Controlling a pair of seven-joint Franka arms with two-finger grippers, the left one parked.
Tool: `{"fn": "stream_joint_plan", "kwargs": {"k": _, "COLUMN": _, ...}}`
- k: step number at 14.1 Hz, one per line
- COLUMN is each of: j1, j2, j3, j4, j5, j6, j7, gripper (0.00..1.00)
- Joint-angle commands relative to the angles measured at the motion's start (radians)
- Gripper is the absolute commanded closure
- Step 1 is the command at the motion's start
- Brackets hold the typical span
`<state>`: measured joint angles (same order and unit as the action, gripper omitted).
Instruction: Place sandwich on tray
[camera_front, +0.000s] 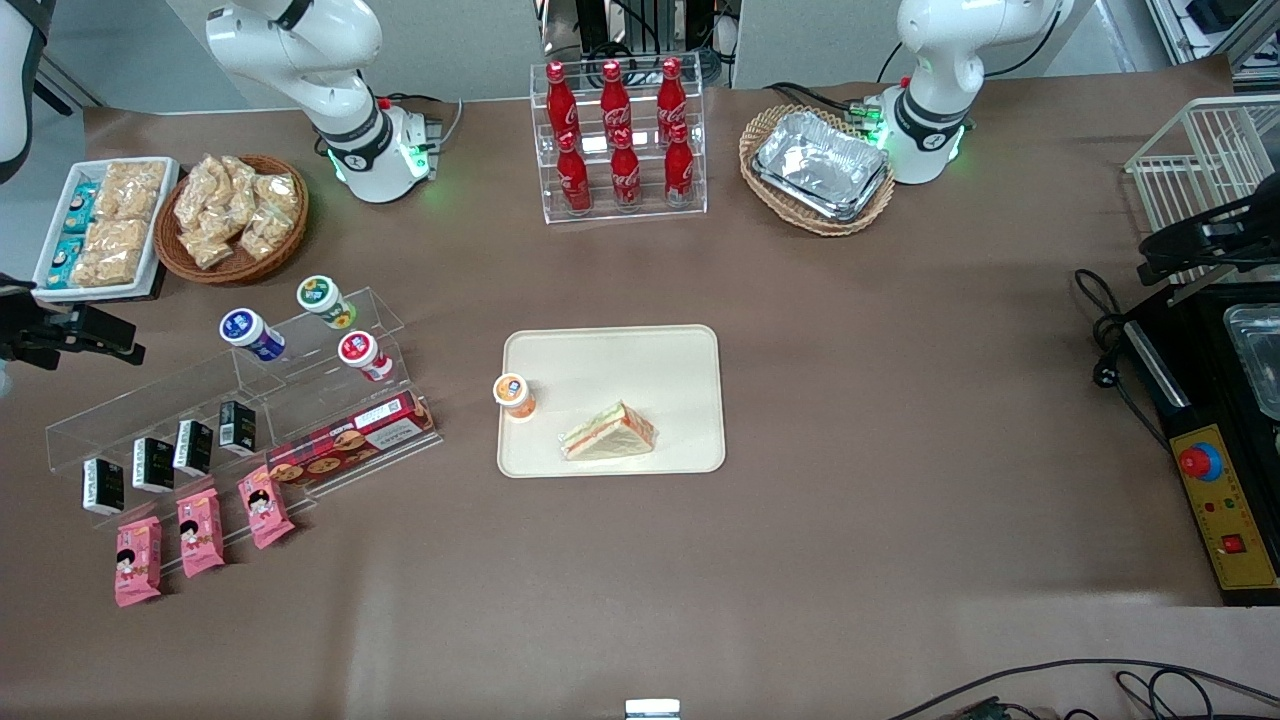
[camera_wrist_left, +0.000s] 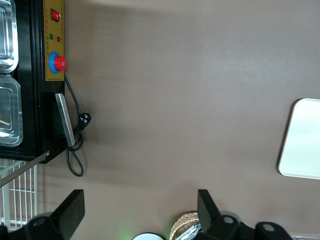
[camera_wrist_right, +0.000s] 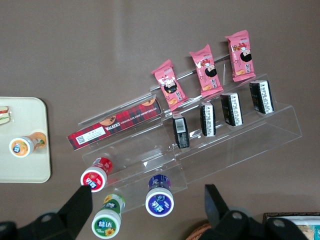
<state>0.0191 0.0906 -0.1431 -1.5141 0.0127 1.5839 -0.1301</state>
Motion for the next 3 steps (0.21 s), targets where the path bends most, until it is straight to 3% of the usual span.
{"fn": "stream_joint_plan", "kwargs": {"k": 1, "j1": -0.044, "j2": -0.008, "j3": 0.072, "j4": -0.003, "j5": -0.016, "j6": 0.011, "j7": 0.045, "gripper": 0.00}}
{"fn": "stream_joint_plan", "kwargs": {"k": 3, "j1": -0.057, "j2": -0.008, "j3": 0.082, "j4": -0.005, "j5": -0.013, "j6": 0.011, "j7": 0.093, "gripper": 0.00}}
